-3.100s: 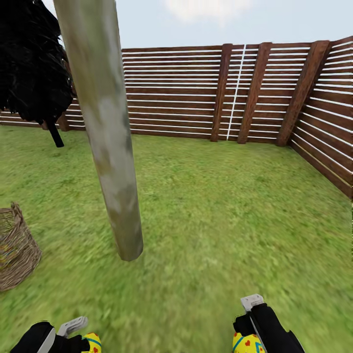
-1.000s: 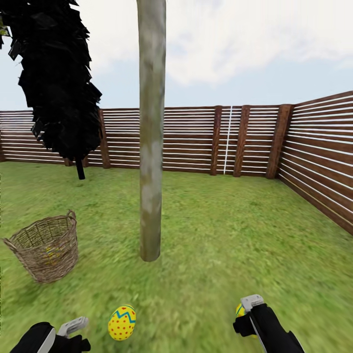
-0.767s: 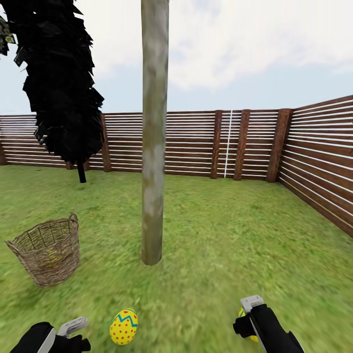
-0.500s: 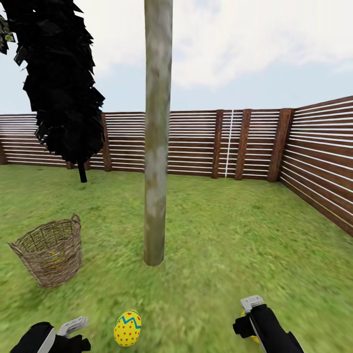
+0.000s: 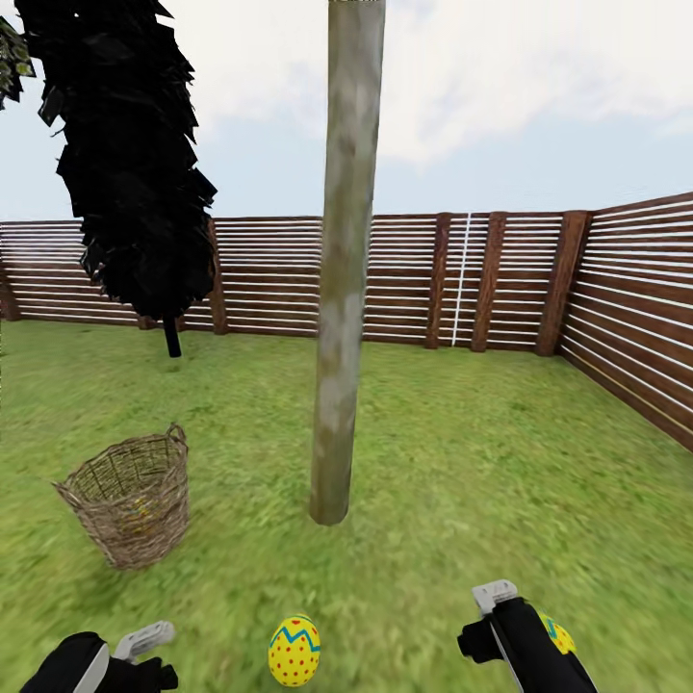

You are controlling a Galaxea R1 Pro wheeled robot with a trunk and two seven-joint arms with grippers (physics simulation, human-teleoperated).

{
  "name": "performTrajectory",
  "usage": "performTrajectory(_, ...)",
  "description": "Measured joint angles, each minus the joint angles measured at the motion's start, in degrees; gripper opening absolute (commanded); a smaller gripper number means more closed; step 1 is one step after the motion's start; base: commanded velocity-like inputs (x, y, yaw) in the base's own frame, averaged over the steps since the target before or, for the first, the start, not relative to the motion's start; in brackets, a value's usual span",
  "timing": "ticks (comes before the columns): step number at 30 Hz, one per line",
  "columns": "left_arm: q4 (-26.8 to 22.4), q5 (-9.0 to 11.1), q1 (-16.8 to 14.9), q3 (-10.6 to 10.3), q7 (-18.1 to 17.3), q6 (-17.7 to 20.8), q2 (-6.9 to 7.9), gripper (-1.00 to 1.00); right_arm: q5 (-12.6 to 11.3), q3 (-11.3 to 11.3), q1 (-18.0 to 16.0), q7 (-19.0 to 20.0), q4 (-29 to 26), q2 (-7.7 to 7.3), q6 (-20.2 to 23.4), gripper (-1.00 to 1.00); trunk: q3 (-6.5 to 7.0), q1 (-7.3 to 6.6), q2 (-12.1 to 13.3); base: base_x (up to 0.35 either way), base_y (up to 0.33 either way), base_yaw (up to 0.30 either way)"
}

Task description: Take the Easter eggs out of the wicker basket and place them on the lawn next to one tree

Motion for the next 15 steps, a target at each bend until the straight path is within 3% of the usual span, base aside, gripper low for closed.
performTrajectory(15, 0.0, -0.08, 0.0, -0.02, 0.0, 0.0, -0.05, 1.0, -0.1, -0.28, 0.0, 0.0, 0.0, 0.0, 0.08, 1.0, 2.69, -3.3, 6.02, 0.0, 0.336, 0.0)
